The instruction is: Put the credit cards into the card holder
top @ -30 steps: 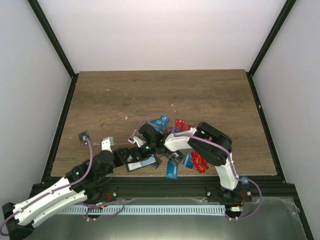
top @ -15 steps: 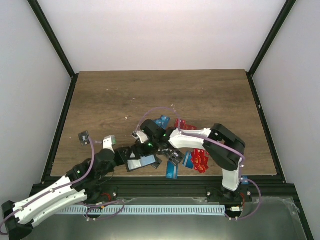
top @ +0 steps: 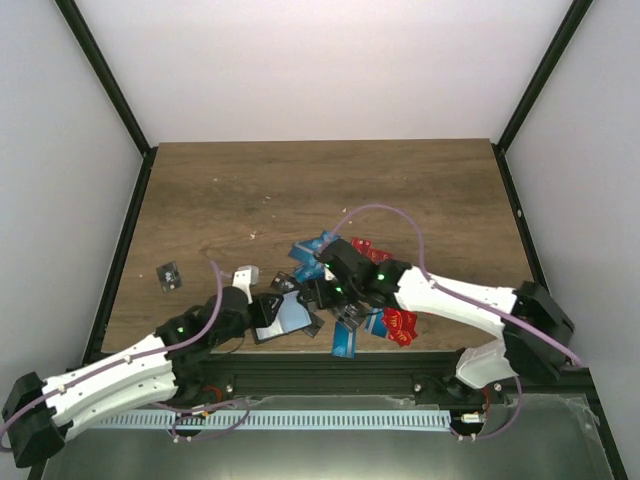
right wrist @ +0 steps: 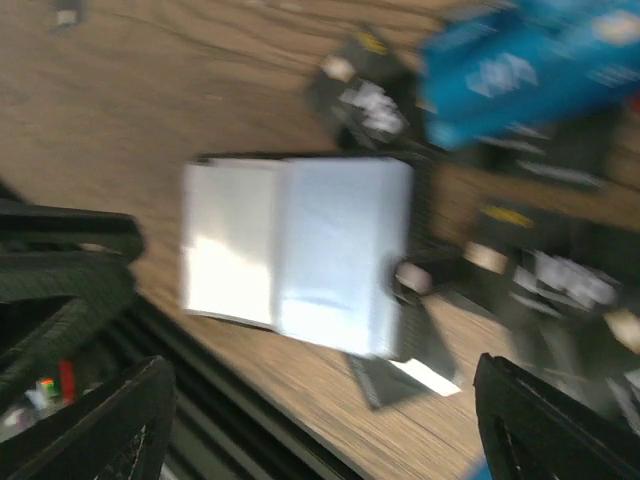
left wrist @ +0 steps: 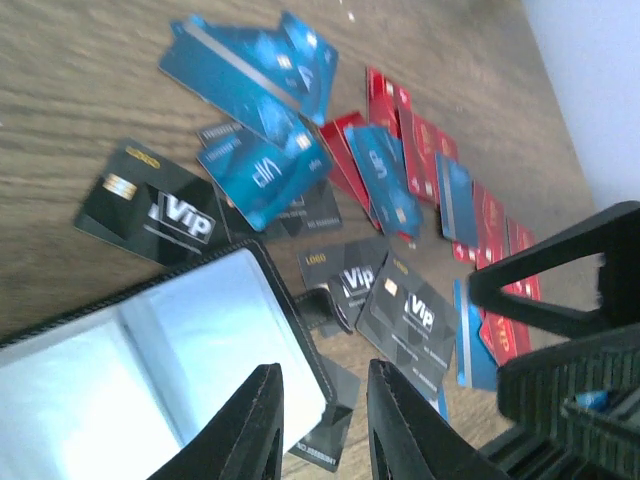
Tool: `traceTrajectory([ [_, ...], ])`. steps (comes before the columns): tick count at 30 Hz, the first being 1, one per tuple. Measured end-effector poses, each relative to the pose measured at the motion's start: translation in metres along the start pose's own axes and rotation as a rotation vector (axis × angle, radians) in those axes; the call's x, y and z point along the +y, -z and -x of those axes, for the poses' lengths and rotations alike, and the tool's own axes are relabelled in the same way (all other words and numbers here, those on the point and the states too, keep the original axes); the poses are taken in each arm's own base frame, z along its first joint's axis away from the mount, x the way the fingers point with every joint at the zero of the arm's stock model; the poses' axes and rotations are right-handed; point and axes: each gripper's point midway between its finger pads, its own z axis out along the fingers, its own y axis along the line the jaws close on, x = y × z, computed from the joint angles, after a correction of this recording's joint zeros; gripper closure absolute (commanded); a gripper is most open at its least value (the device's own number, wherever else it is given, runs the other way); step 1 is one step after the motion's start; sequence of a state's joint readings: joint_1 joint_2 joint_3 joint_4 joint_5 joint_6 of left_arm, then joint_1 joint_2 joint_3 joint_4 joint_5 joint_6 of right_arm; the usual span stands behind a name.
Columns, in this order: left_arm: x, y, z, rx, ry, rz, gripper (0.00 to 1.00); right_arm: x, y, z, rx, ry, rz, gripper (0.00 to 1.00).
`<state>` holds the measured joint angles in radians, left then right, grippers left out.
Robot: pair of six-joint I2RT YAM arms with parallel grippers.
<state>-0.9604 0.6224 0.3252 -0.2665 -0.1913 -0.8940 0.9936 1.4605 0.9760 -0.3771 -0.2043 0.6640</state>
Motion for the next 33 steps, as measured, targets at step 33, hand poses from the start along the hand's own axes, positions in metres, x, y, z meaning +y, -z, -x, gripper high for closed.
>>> traceTrajectory([
  [33, -0.062, -0.032, -0.010, 0.170, -0.303, -0.087, 0.62, -0.072, 0.006, -0.157, 0.327, -0.385, -0.501, 0.10],
])
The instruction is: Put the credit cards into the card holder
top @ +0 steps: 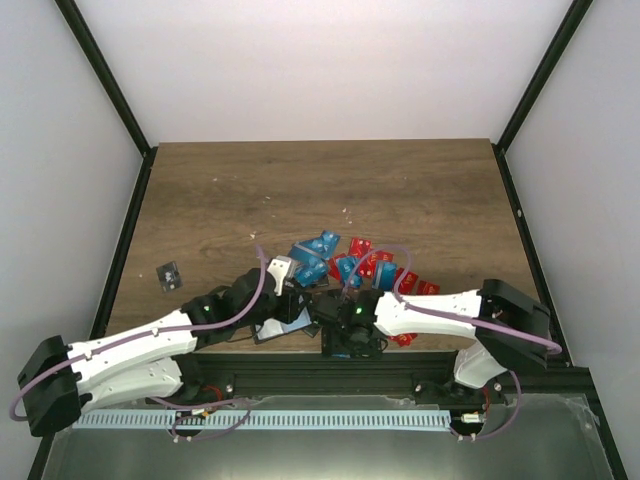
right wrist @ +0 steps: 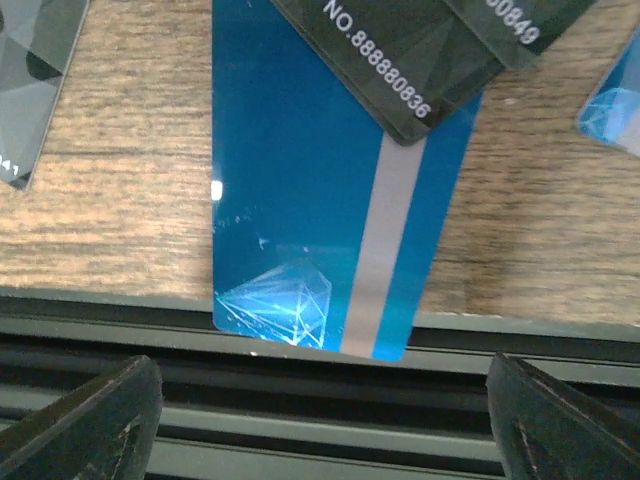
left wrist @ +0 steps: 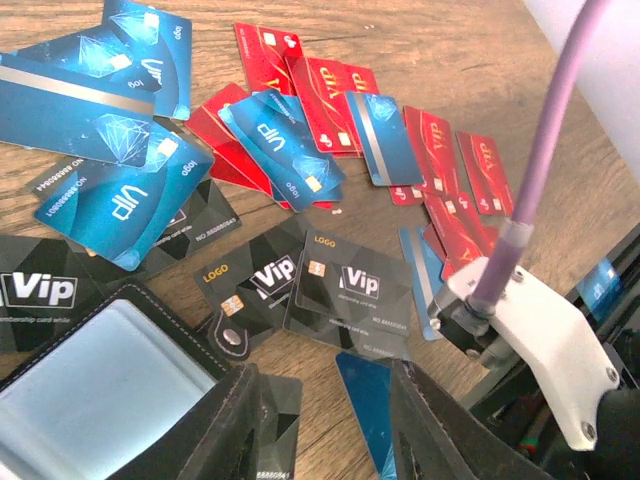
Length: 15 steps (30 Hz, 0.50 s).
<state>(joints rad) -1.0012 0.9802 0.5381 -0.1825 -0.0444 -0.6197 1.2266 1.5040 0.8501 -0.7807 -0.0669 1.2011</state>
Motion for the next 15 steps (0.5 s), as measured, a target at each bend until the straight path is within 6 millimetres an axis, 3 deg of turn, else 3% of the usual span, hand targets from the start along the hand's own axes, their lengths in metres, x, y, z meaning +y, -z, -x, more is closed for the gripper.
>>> traceTrajectory([
  [5, 0.002, 0.005, -0.002, 0.008, -0.033, 0.006, 0.62, 0.006, -0.010, 0.003, -0.003, -0.028, 0.006, 0.12],
  [15, 0.009, 0.003, -0.012, 0.031, -0.050, 0.016, 0.62, 0.001, -0.021, 0.005, -0.004, -0.079, -0.046, 0.25],
])
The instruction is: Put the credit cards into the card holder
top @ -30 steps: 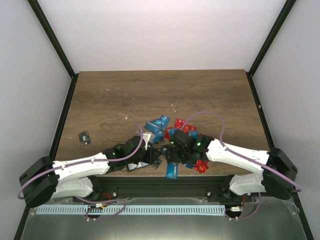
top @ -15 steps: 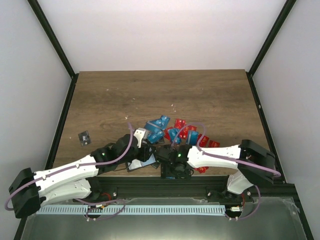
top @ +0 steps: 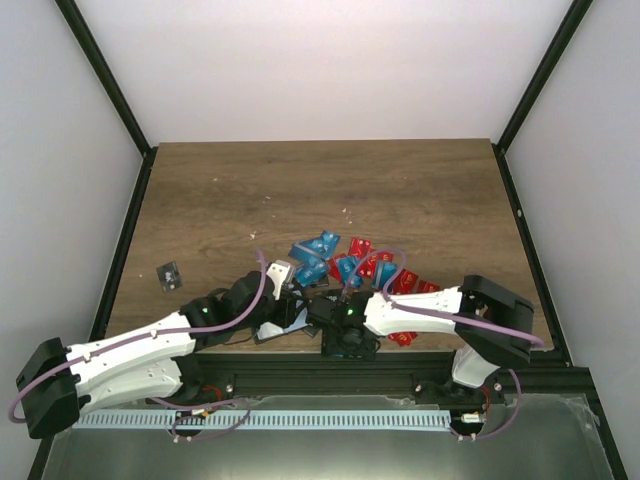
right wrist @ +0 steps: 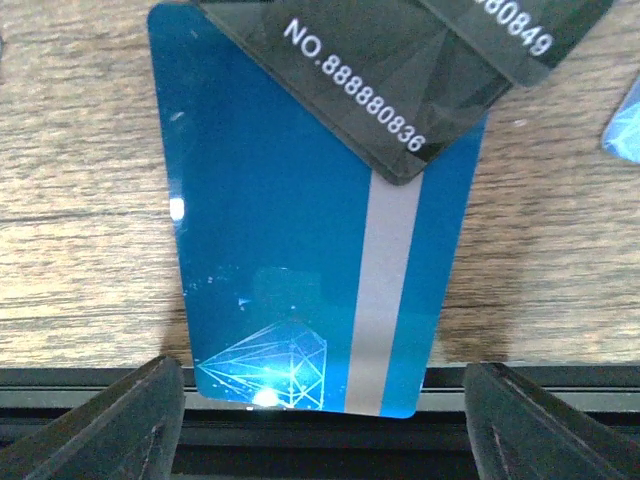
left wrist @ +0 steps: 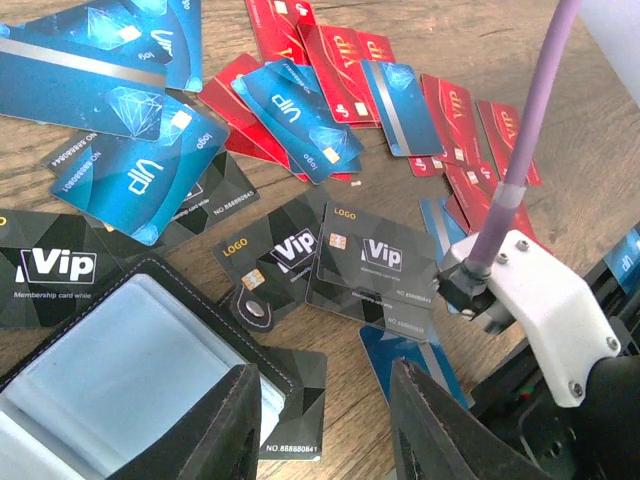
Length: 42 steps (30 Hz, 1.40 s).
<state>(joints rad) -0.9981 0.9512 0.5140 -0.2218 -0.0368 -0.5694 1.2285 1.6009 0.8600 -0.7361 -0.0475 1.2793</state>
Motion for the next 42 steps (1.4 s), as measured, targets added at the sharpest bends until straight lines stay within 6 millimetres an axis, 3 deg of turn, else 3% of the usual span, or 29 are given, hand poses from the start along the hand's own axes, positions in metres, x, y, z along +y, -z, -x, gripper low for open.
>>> traceTrajectory([
  [10, 0.003, -0.002, -0.004, 0.009, 0.002, 0.005, 0.62, -0.010, 0.008, 0.005, -0.043, -0.046, -0.023, 0.39],
  [19, 0.003, -0.005, -0.008, 0.030, 0.003, 0.004, 0.63, 0.004, 0.014, 0.004, -0.039, 0.003, 0.059, 0.20],
  [31, 0.005, -0.007, -0.011, 0.036, 0.007, 0.008, 0.63, -0.008, 0.001, -0.003, 0.003, 0.023, -0.029, 0.19],
  [42, 0.007, -0.008, -0.014, 0.042, 0.007, 0.012, 0.63, -0.007, -0.003, -0.004, 0.005, 0.032, -0.034, 0.20],
])
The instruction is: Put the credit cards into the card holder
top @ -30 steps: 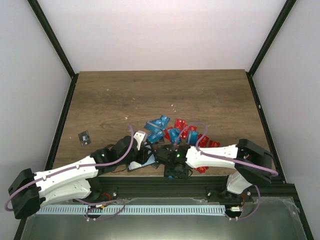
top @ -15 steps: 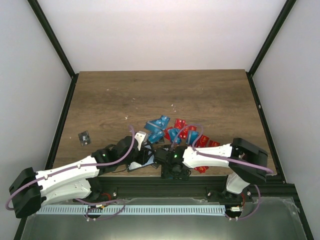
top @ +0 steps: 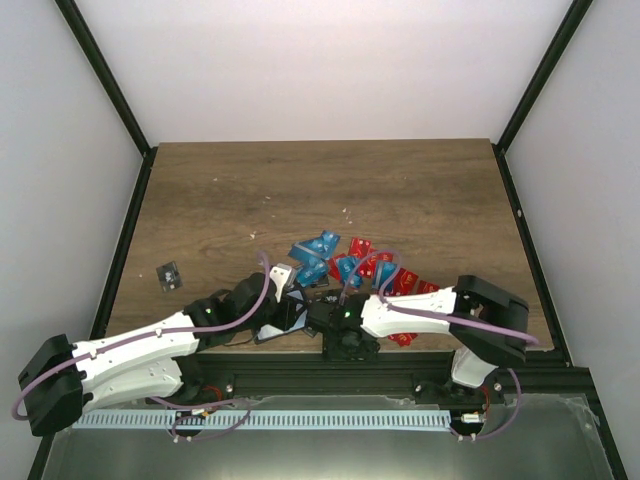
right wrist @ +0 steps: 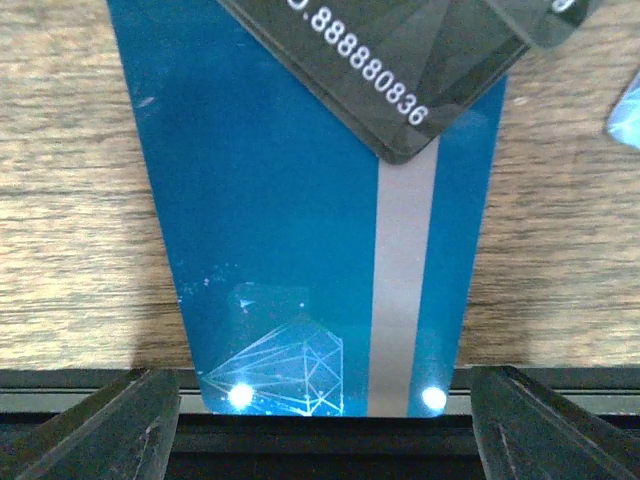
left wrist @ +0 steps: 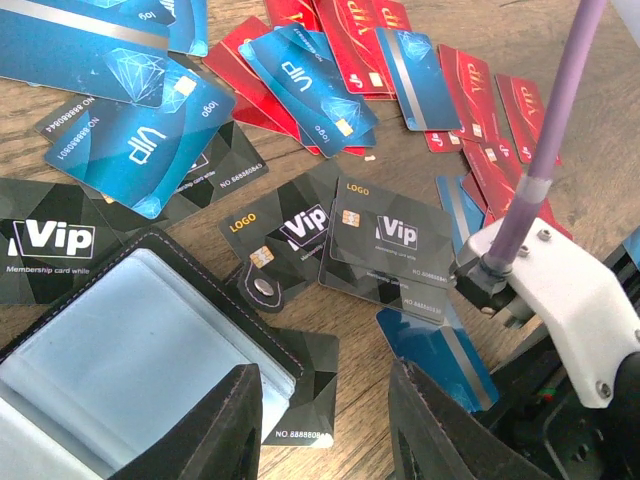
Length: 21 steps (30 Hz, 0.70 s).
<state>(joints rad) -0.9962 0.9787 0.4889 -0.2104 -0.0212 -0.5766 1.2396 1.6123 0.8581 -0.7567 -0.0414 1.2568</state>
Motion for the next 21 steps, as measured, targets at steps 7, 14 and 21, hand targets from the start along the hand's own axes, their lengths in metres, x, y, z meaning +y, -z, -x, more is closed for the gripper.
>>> traceTrajectory([
  [7, 0.0003, -0.0001, -0.0003, 0.000, 0.000, 0.001, 0.63, -0.0004, -0.0072, -0.0003, 0.007, 0.001, -0.027, 0.25],
  [14, 0.0008, -0.0002, -0.0008, 0.001, 0.001, 0.002, 0.63, 0.0008, -0.0067, 0.0007, 0.004, 0.001, -0.026, 0.31],
  [21, 0.0035, -0.0011, -0.0038, 0.006, 0.006, 0.010, 0.63, 0.0026, -0.0044, 0.0020, 0.003, 0.003, -0.031, 0.40],
])
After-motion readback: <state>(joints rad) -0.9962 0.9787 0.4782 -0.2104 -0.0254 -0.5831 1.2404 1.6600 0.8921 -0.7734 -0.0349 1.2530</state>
